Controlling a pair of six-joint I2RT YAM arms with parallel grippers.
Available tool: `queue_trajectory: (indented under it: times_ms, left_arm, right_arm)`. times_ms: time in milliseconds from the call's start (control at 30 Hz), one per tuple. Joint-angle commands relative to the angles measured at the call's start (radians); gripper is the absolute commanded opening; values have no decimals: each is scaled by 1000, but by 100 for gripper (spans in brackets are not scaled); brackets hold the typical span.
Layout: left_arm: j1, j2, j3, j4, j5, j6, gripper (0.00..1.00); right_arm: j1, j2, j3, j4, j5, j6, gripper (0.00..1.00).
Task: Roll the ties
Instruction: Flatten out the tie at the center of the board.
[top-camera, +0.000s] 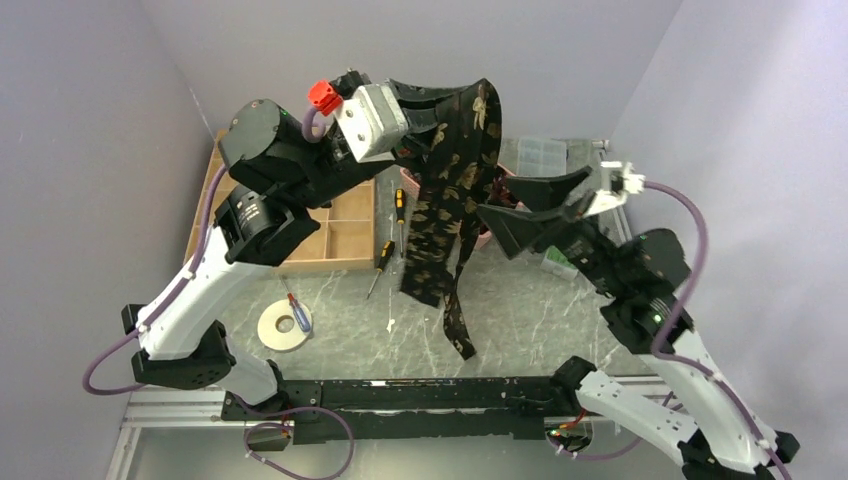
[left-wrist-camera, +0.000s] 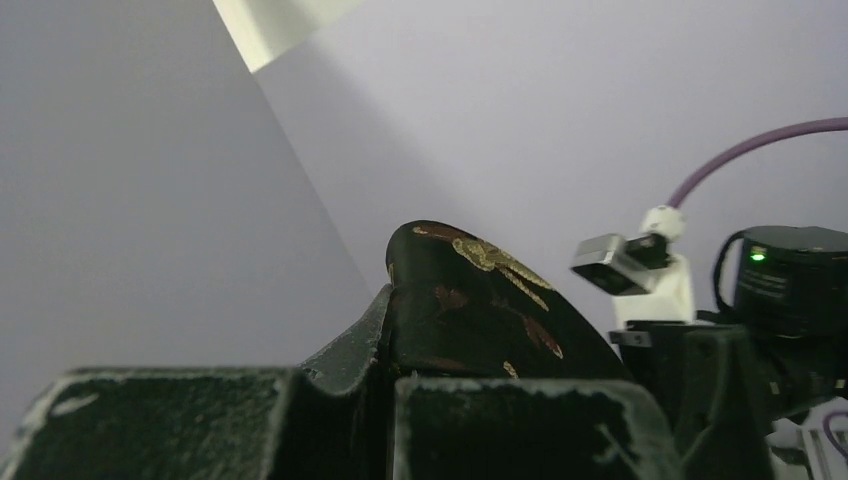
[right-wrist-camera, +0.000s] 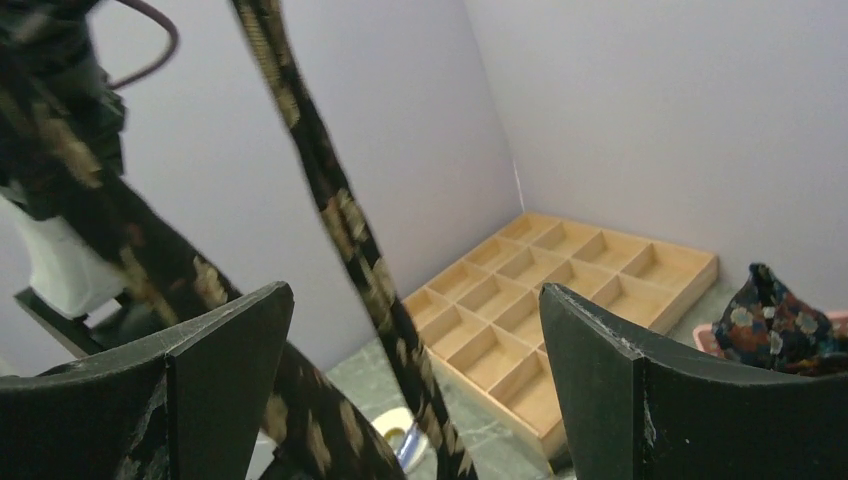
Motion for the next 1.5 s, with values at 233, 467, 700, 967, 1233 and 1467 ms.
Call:
queue_trajectory:
  times_ms: [233, 467, 700, 967, 1233, 1467]
  left_arm:
    - [-7, -167, -166, 34, 45, -36, 3]
    - [-7, -395, -608, 132, -54, -82, 18]
    - [-7, -580, -1001, 62, -306, -182, 94]
    - [-7, -725, -1096, -69, -557, -244, 94]
    - [-5, -436, -621, -100, 40, -389, 94]
    - [-5, -149, -295, -130, 384, -506, 94]
  right_arm:
    - [9, 209, 100, -16, 137, -41, 42]
    - [6, 211, 185, 39, 224, -165, 0]
    - [6, 219, 337, -32, 114, -301, 0]
    - [7, 254, 536, -177, -48, -411, 0]
    - [7, 360, 675, -218, -426, -340, 0]
    - [5, 379, 646, -119, -524, -232, 0]
